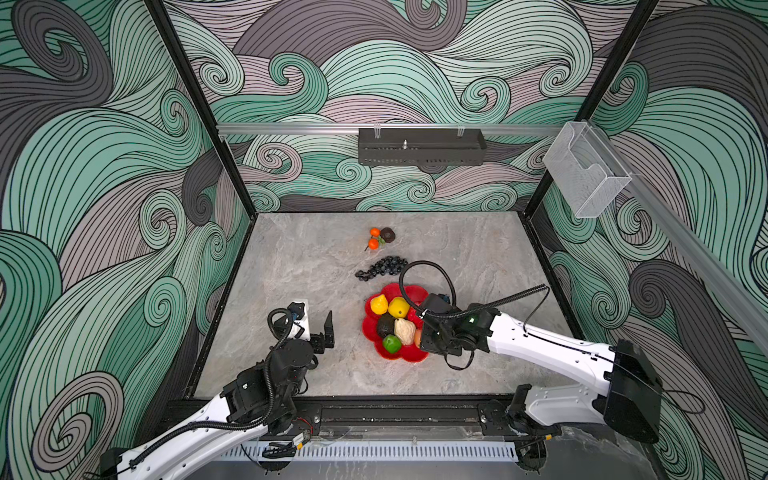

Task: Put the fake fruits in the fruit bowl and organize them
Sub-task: 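Lower the peach into the bowl beside the green fruit with the right gripper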

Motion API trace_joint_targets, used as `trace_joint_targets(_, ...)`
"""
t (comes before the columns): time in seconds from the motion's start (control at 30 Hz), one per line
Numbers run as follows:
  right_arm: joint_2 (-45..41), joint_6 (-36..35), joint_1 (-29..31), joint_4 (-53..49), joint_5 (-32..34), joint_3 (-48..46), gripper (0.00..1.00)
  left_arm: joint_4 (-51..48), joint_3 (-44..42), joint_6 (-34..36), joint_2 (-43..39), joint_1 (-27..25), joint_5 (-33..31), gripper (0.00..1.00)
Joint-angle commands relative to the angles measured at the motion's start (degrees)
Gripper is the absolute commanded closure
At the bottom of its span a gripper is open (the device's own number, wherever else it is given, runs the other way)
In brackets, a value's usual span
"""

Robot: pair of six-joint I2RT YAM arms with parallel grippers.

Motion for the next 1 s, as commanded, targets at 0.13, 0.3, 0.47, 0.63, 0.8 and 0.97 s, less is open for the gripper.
trace_joint_targets(0.13, -3.4, 1.3, -0.1, -0.5, -1.5, 0.7, 1.00, 0.2, 0.3, 0.0, 0.3, 0.4, -0.7, 0.01)
trace_joint_targets(0.3, -5.1, 2.4, -0.1, -0.8, -2.6, 0.3, 1.00, 0.3, 0.3, 0.1, 0.9, 0.5, -0.6, 0.01)
trace_joint_targets(0.47, -5.0, 3.3, 0.2, -0.8, -3.9, -0.2, 1.00, 0.4, 0.3, 0.1, 0.9, 0.5, -0.5, 0.01)
trace_joint_targets(0.63, -4.6, 5.4, 1.2, 0.6, -5.4, -1.8, 1.00, 0.5, 0.3, 0.1, 1.0, 0.5, -0.6, 0.01)
trace_joint_targets(0.8, -4.9, 7.3, 2.0, 1.4, -6.2, -3.6, 1.00, 0.6, 0.2, 0.1, 1.2, 0.5, -0.6, 0.01)
trace_joint_targets(0.97, -4.8, 7.1, 2.0, 1.3, -5.2, -3.6, 0.98, 0.8, 0.3, 0.1, 1.4, 0.5, -0.4, 0.01)
